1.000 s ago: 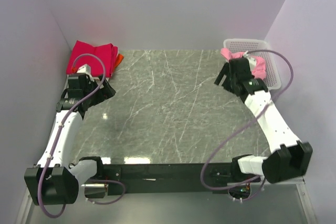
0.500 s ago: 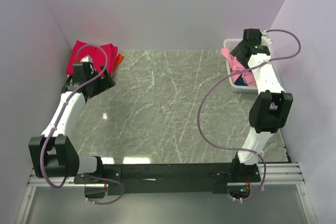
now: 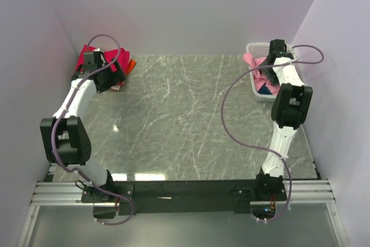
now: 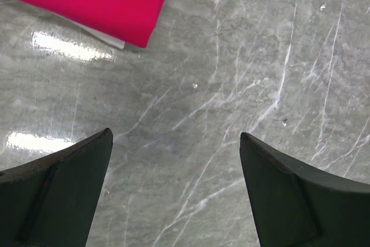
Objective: Fold and stack the t-shirts
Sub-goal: Grab the tshirt from the pile
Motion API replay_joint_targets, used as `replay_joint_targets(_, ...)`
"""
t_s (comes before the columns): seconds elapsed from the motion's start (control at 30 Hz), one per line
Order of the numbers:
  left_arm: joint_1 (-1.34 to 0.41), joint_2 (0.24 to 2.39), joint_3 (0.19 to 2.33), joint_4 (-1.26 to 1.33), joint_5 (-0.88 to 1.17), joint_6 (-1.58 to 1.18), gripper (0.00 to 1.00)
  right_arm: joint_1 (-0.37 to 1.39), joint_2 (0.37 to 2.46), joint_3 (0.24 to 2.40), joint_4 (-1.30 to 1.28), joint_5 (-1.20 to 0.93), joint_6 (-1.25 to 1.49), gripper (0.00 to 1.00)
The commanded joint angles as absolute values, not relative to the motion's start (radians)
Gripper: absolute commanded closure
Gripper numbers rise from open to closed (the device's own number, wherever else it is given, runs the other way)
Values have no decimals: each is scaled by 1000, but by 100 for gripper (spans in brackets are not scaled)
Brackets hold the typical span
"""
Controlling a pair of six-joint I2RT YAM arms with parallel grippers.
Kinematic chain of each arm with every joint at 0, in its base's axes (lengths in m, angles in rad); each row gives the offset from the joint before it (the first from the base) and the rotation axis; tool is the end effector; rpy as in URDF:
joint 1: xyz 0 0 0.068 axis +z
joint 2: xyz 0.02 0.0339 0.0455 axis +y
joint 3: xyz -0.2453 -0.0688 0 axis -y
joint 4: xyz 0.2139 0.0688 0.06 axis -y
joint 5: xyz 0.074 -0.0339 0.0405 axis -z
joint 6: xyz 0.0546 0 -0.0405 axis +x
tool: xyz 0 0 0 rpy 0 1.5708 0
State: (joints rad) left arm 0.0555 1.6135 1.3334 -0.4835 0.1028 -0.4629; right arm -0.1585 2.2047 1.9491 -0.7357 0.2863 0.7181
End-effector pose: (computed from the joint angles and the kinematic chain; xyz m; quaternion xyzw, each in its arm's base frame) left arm 0.3451 0.0136 0.2684 -0.2159 0.8929 -0.1256 0.3745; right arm 0.4485 -0.0873 0.2094 0.4395 0.8416 -0.0533 0.3095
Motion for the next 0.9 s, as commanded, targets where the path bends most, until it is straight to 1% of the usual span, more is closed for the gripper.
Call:
replay_joint_targets(0.0,69,1629,1407,-498,132,-430,4,-170,2256,2038,-761,304,736,16)
replay_joint_targets(0.03,72,1641,1417,-502,135,-423,3,-172,2270,2057,-768,310,736,17)
replay_joint_targets(0.1,81,1647,1425,-508,146,-420,4,-172,2295,2091,-784,314,738,26)
replay_joint_targets(0.17,92,1652,1424,-505,152,-413,4,-172,2284,2088,-778,313,748,39)
replay_joint_targets(0.2,95,1654,1414,-502,158,-414,4,-173,2273,2082,-775,316,753,49)
replay_joint_targets(0.23,97,1655,1408,-493,163,-417,4,-173,2261,2069,-769,316,758,51)
replay_joint_targets(0.27,101,1657,1402,-485,166,-422,4,-173,2229,2040,-752,321,765,56)
replay_joint_targets(0.33,104,1664,1385,-468,195,-434,4,-173,2188,2004,-730,324,765,63)
replay_joint_targets(0.37,104,1666,1382,-462,205,-439,4,-173,2151,1965,-706,328,759,69)
replay_joint_targets(0.43,106,1677,1379,-456,231,-452,5,-173,2119,1934,-689,328,750,76)
replay_joint_targets(0.47,104,1680,1381,-451,236,-457,5,-173,2097,1925,-686,331,736,88)
replay_joint_targets(0.53,106,1689,1397,-449,251,-460,5,-172,2079,1930,-696,340,730,99)
replay_joint_targets(0.73,109,1709,1466,-477,244,-433,5,-147,1981,1927,-680,374,713,100)
replay_joint_targets(0.87,120,1675,1445,-466,247,-443,5,-92,1858,1937,-637,443,675,100)
